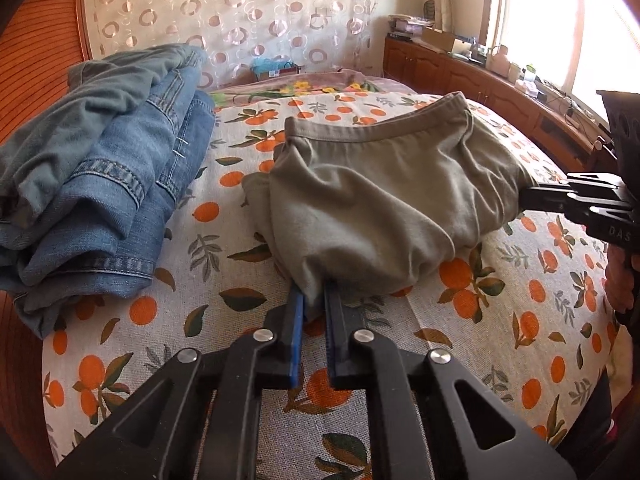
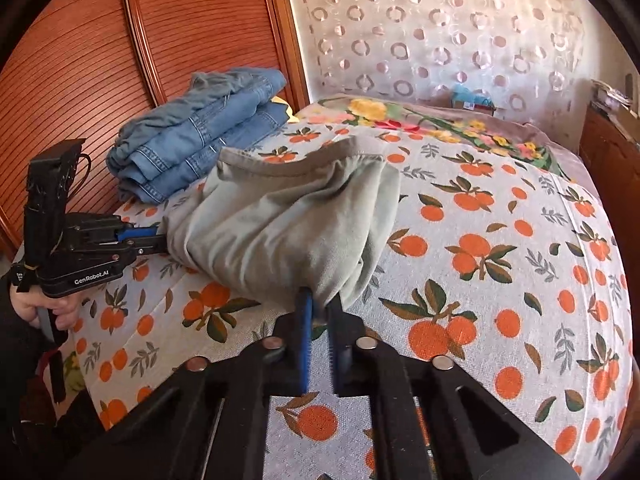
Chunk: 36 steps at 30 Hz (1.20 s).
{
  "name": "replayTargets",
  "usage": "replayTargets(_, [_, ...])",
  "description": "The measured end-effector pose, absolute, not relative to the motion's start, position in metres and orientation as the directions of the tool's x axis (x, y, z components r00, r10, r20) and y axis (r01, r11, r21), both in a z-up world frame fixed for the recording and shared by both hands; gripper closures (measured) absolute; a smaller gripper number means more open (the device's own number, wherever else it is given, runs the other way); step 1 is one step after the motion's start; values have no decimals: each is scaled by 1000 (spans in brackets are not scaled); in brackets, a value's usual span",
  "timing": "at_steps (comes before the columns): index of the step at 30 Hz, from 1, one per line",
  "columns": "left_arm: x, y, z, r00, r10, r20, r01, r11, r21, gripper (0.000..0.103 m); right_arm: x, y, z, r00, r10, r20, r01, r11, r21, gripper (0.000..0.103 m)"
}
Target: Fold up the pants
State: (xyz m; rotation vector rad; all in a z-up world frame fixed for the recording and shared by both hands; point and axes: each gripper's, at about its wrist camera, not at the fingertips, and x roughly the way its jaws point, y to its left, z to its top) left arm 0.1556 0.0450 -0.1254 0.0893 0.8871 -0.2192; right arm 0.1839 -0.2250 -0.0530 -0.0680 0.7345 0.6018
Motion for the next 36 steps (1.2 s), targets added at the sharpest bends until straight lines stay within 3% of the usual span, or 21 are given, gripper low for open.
replayTargets(15, [132, 58, -107, 653, -145, -743, 226, 974, 8, 96, 165, -247, -40, 615, 498, -611, -506, 844, 179, 99])
replayTargets(27, [76, 53, -113, 612, -193, -766, 261, 965, -35, 95, 112, -253, -52, 559, 505, -658, -530, 828, 185, 99])
replayTargets(36, [78, 63, -88, 663, -191, -724, 234, 971, -41, 67, 100, -263, -26, 633, 468, -617, -484, 861, 157, 86])
